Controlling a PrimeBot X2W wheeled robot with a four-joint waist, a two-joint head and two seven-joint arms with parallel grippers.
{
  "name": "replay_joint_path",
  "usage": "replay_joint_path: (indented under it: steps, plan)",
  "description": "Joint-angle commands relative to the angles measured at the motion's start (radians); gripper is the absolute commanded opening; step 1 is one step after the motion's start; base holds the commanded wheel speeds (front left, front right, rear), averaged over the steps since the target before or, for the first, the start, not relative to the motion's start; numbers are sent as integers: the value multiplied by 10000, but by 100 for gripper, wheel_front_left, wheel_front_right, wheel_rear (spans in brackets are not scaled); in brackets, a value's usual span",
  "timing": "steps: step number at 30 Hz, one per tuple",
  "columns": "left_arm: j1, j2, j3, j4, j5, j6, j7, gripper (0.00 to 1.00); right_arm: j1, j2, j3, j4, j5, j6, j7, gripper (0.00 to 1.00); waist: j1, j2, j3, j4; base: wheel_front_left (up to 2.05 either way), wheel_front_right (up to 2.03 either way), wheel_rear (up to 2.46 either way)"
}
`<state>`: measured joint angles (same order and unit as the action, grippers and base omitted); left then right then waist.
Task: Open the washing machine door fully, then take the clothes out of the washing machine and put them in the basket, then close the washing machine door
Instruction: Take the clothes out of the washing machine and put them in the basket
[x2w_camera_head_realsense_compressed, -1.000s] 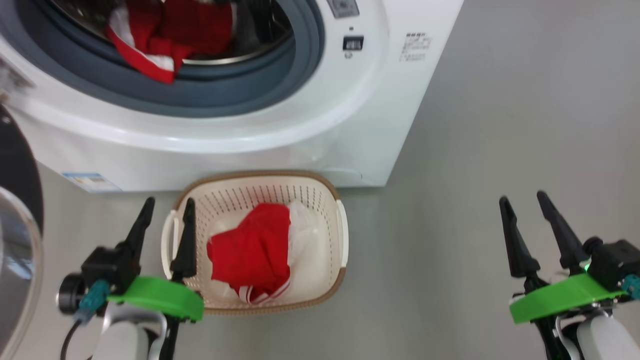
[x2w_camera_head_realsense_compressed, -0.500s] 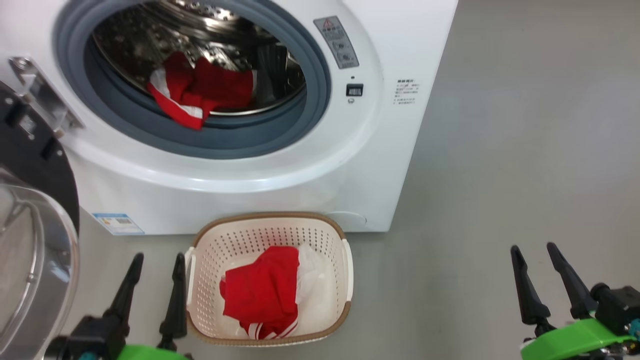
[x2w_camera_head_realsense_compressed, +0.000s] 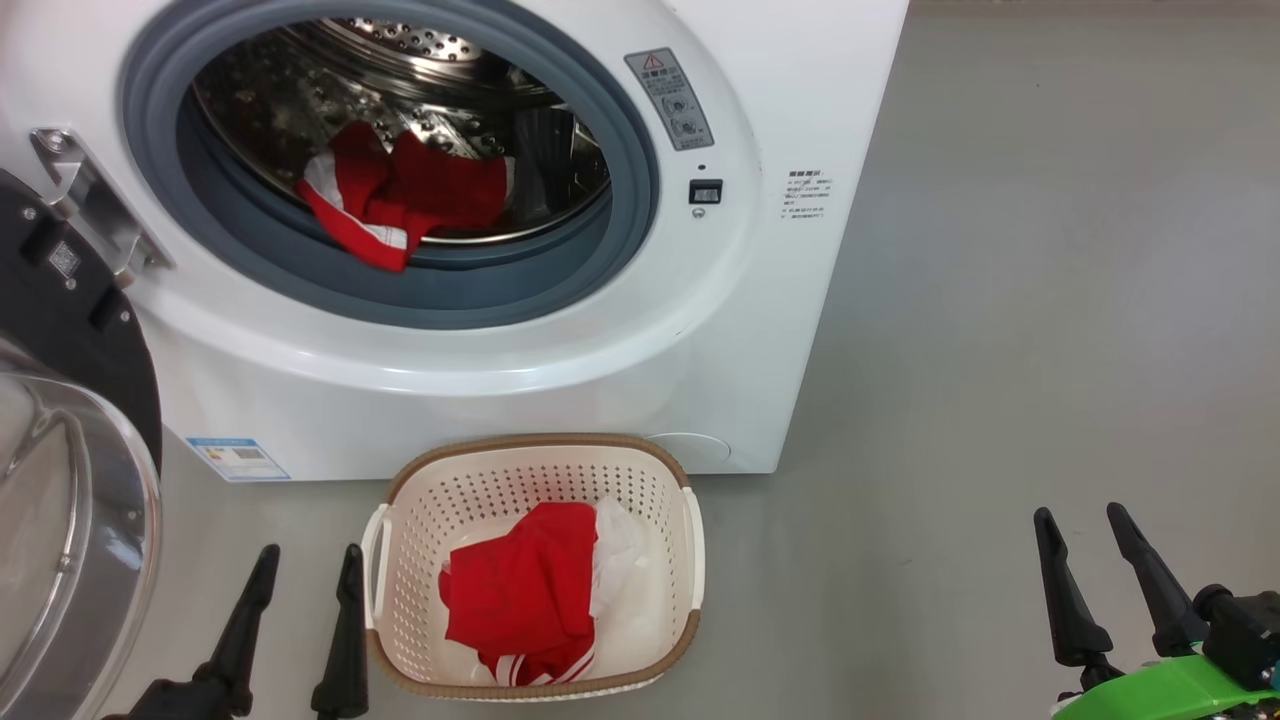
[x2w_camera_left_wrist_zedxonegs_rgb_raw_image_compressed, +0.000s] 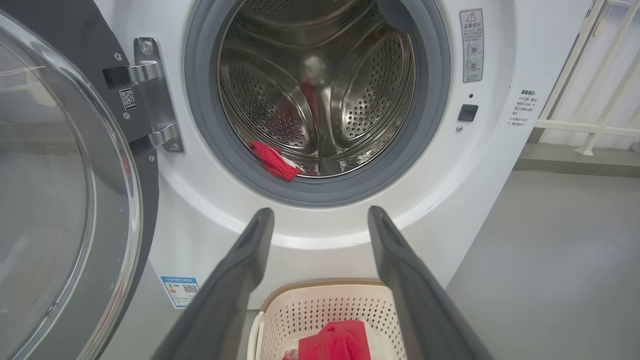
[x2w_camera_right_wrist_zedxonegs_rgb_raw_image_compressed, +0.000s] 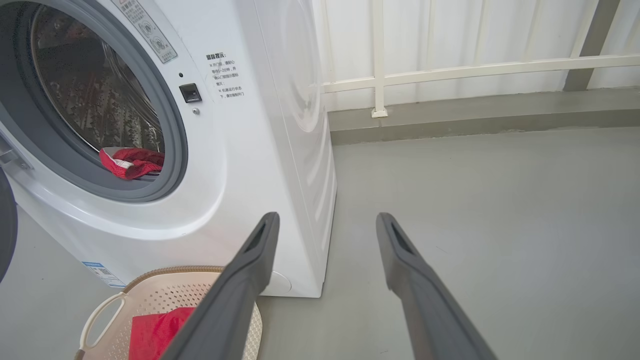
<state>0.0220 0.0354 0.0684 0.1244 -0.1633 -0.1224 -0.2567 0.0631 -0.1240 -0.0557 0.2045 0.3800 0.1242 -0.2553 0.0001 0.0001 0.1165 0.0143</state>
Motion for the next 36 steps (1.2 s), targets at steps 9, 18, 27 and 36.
replay_joint_path:
  steps: [9, 18, 27, 36]
  plan:
    - [-175, 149, 271, -322, -72, 178, -51, 100, -172, -125, 155, -290, 86, 65, -65, 100, -1, -1, 166, -76, 0, 0, 0]
    - [-923, 149, 83, 207, 131, 409, -51, 100, -493, -20, 62, -339, 83, 65, -65, 100, -1, -1, 655, -71, 0, 0, 0]
    - [-4061, 354, -458, 2233, 1010, 550, -51, 100, -1263, 200, 197, -439, 67, 65, -65, 100, -1, -1, 1946, -131, 0, 0, 0]
    - [-7990, 700, -1126, 4715, 1874, 877, 833, 100, -2257, 383, 352, -529, 40, 65, -65, 100, -1, -1, 3322, -365, 0, 0, 0]
